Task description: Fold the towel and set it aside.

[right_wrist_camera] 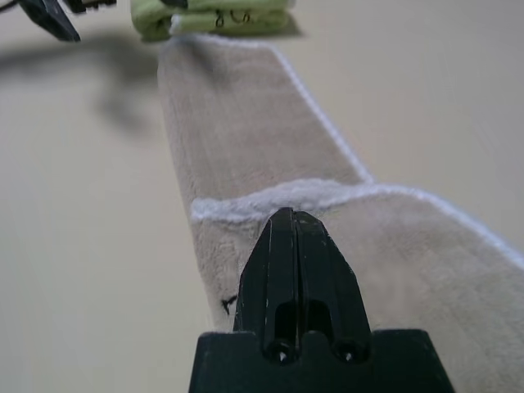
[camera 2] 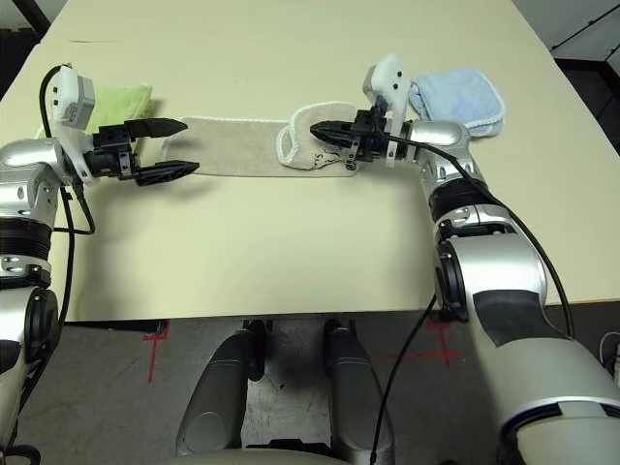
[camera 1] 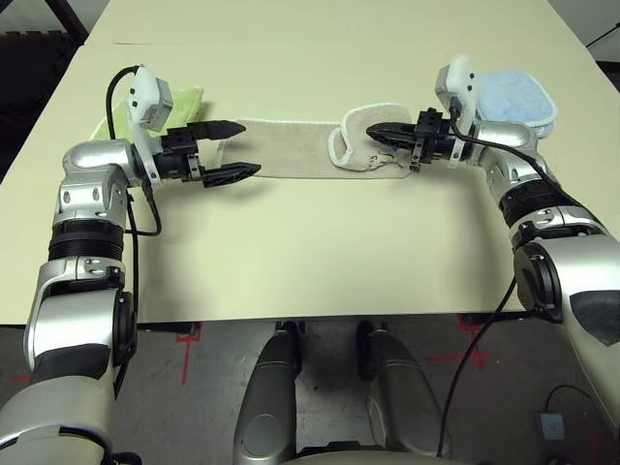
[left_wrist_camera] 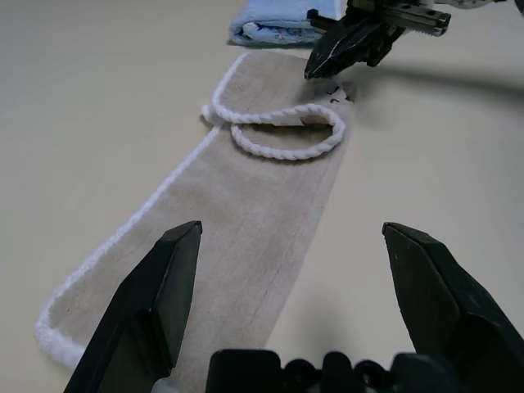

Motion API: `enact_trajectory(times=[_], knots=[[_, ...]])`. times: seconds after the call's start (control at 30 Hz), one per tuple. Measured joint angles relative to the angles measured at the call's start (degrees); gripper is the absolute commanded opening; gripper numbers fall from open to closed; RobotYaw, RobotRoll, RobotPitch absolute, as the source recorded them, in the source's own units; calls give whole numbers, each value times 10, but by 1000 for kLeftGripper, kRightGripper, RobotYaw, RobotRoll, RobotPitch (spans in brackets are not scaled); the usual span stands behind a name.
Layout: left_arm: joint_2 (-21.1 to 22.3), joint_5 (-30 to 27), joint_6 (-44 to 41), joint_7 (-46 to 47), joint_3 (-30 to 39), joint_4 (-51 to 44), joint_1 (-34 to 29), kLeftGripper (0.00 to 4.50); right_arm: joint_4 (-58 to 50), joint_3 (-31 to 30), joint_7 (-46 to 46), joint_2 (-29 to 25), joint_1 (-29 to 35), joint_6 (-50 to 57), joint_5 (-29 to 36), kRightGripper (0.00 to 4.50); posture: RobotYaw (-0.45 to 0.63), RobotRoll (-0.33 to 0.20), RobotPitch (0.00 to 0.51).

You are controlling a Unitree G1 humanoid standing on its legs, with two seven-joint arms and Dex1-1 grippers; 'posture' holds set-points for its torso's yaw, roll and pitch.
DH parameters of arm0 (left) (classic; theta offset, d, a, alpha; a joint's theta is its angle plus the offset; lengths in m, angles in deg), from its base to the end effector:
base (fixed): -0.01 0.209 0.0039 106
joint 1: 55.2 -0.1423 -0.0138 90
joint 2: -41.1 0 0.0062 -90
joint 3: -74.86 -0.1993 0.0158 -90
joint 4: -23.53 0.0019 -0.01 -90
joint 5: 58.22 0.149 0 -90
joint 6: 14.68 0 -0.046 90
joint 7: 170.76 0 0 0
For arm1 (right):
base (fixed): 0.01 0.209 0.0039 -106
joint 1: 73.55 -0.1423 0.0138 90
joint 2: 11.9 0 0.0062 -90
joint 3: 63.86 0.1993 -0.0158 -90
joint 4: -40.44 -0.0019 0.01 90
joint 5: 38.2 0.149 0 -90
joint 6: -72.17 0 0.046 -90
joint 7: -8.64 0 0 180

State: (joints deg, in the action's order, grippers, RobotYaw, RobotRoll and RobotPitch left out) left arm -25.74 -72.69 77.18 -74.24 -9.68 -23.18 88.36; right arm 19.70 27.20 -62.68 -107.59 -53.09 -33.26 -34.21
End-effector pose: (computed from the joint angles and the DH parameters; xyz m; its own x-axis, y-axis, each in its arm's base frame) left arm 0.3484 0.3036 0.2267 0.4221 -0.8965 -0.1345 0.8650 0.3539 0.3556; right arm 0.3997 -0.1983 0.2081 0.3996 0.9090 -0.1184 -0.8741 0.3389 -0.3480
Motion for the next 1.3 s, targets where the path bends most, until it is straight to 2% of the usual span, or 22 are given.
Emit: enact_trajectory(times=[0.13, 0.4, 0.57, 0.67, 0.8, 0.93, 1.07, 1.3], knots=[[0, 0, 12, -1, -4, 3, 0, 4500, 8, -12, -3, -1, 0, 3, -23, 25, 96, 0, 278], [0, 0, 13, 0, -5, 2, 0, 4500, 21, -53, 75, 26, 6, 5, -79, 25, 105, 0, 276], [0, 0, 12, 6, -9, -1, -1, 4500, 21, -60, 93, 30, 6, -4, -96, 25, 104, 0, 275], [0, 0, 11, 8, -10, -2, -3, 4500, 21, -45, 80, 29, 6, 0, -83, 25, 87, 0, 263], [-2, 0, 11, 12, -10, -2, -4, 4500, 20, 4, 38, 16, 0, 19, -30, 25, 79, 0, 258], [-7, 0, 11, 13, -11, -1, -4, 4500, 3, 33, 18, -21, -9, 30, -5, 25, 55, 0, 250], [-11, 0, 15, 13, -14, 2, -4, 4500, 1, 34, 17, -47, 2, 30, -8, 25, 51, 0, 248], [-19, 0, 18, 12, -17, 3, -3, 4500, 1, 4, 34, -49, 41, 14, -42, 25, 66, 0, 245]])
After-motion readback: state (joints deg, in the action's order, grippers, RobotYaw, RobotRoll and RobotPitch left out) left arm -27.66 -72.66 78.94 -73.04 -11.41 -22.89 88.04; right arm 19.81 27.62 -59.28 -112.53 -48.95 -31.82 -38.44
